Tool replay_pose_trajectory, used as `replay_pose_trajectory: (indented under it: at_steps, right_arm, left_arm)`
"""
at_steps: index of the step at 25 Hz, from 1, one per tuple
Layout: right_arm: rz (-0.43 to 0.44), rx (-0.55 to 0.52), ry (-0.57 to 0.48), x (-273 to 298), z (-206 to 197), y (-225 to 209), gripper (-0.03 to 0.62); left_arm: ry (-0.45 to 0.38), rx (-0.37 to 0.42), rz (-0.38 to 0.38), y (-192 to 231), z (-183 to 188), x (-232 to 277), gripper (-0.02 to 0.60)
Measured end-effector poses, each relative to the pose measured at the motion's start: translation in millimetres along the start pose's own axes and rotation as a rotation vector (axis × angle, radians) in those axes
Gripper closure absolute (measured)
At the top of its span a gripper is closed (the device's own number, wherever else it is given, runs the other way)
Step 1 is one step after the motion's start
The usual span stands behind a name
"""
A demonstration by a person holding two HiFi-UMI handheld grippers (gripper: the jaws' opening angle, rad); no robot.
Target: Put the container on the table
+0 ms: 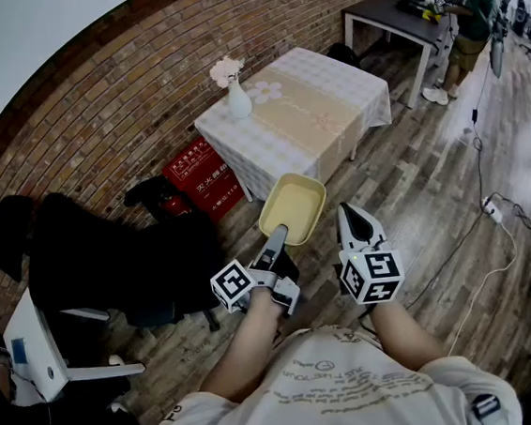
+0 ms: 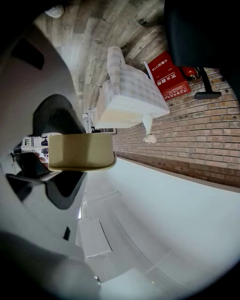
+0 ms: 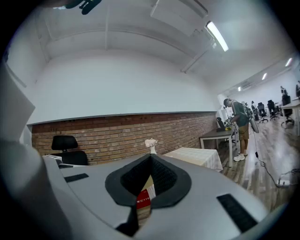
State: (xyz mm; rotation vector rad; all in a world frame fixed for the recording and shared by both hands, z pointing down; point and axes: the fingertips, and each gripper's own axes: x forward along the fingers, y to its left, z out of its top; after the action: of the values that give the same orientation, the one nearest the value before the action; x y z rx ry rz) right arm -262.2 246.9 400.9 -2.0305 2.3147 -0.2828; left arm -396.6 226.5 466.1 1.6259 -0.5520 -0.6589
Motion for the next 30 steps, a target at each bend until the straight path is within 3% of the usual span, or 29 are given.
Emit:
replay_pose_trajectory:
  at_steps: [14,30]
  right_arm:
    - [-0.018,0.059,-0.035,-1.7,5.7,-30.7,0.592]
    - [-0.038,0.02,-0.046,-35.4,11.6,-104.1,0.592]
  left_arm:
    - [0.027,0.015,0.024,5.6,-14.6,24.8,0.356]
    - [0.076,-0.003,-0.031,-0.1,-91.3,83.6,0.356]
